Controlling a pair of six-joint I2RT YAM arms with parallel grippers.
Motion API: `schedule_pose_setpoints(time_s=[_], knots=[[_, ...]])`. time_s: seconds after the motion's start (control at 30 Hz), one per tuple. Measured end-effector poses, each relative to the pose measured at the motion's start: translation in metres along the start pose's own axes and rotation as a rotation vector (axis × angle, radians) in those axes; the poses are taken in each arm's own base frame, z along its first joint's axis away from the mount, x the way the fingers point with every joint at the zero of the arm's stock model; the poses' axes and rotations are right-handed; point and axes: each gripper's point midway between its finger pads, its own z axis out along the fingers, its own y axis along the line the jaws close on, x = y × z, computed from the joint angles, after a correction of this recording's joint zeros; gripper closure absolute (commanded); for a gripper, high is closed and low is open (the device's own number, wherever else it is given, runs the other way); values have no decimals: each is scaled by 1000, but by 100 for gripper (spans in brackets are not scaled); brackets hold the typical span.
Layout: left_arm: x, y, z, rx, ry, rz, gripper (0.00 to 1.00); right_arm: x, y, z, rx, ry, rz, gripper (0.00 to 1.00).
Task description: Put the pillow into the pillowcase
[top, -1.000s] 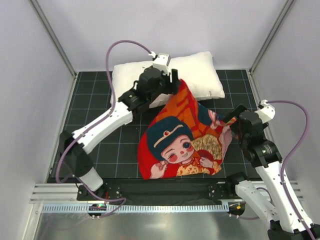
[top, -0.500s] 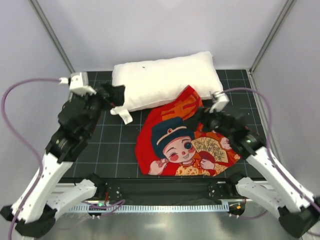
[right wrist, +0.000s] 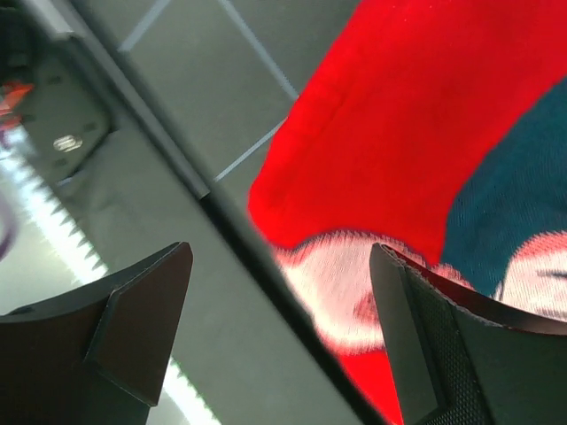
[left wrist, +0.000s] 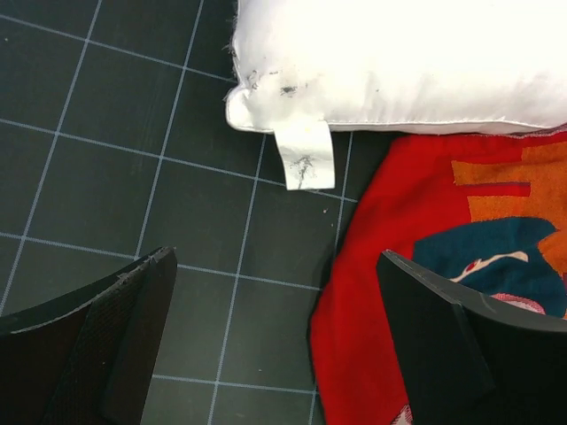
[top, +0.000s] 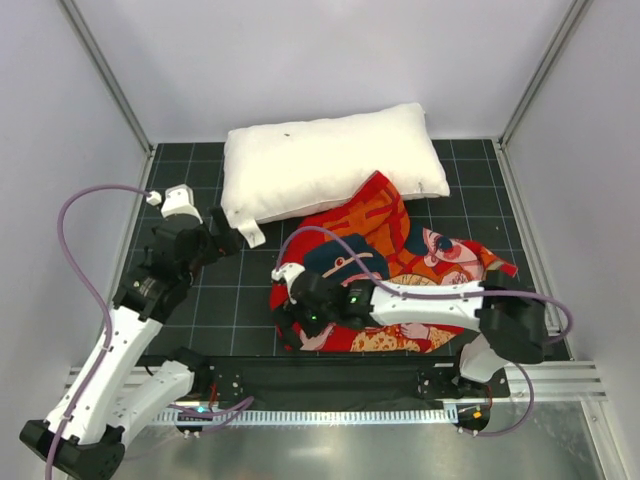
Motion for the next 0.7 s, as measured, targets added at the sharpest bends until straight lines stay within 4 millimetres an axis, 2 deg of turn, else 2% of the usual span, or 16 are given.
schedule_pose_setpoints(time_s=[0.03, 0.1, 0.13, 0.2, 0.23, 0.27, 0.3, 0.37, 0.57, 0.63, 0.7], knots=[[-1, 0, -2, 3, -3, 1, 0, 2, 0, 7, 16, 8, -6, 19], [-3, 3, -7, 5, -11, 13, 0, 7, -9, 22, 70, 26, -10, 40], [-3, 4, -10, 5, -17, 16, 0, 9, -13, 27, 95, 30, -4, 46], [-5, 7, -14, 4, -30, 22, 0, 11, -23, 37, 148, 39, 5, 51], [-7, 8, -17, 6, -41, 26, 0, 12, -27, 41, 172, 43, 9, 58], [-9, 10, -19, 6, -51, 27, 0, 12, -31, 43, 191, 44, 9, 69], [-10, 10, -21, 8, -61, 27, 0, 12, -33, 44, 203, 45, 6, 74], [-7, 13, -22, 7, -63, 31, 0, 10, -36, 44, 220, 36, 8, 96], [5, 18, -18, -2, -43, 52, 0, 5, -37, 36, 234, 20, 9, 96], [8, 19, -16, -5, -35, 57, 0, -3, -34, 26, 205, -6, 18, 96], [11, 20, -15, -8, -30, 61, 0, -14, -29, 3, 118, -68, 53, 96]])
